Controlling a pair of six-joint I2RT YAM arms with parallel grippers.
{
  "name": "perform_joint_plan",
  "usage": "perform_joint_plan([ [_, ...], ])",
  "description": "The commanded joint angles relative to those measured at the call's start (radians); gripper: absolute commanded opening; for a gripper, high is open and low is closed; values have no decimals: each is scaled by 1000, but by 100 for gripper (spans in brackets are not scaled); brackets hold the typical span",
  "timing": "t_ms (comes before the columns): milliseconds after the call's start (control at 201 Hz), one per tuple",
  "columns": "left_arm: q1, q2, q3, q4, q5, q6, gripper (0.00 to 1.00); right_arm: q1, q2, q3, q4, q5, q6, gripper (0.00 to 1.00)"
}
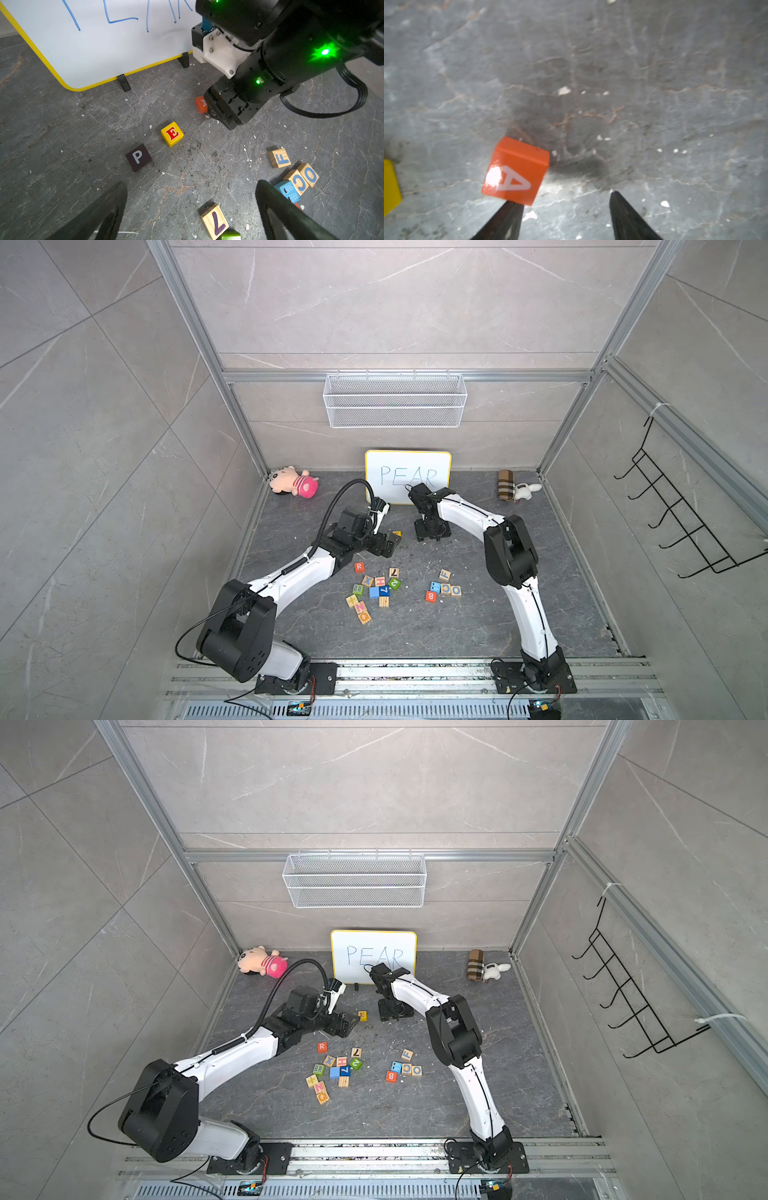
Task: Spell the uppercase word “pear” with letter blocks
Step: Place the letter block at the center of the board, then pick up the letter block from the center of the board.
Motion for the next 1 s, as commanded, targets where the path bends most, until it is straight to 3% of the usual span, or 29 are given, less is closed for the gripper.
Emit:
perform_joint_plan([
  [0,5,-29,4,17,-4,5,99,-17,-27,0,-1,28,-17,68],
  [259,5,-31,10,10,0,0,99,-46,8,61,-4,28,-19,68],
  [563,5,-43,37,-16,-4,12,99,-45,62,161,-20,-63,3,67],
  [747,5,-59,17,-8,-7,8,100,-67,-57,25,70,-84,67,67],
  [991,5,-43,2,17,-10,12,99,-55,-100,-4,53,-151,223,72],
])
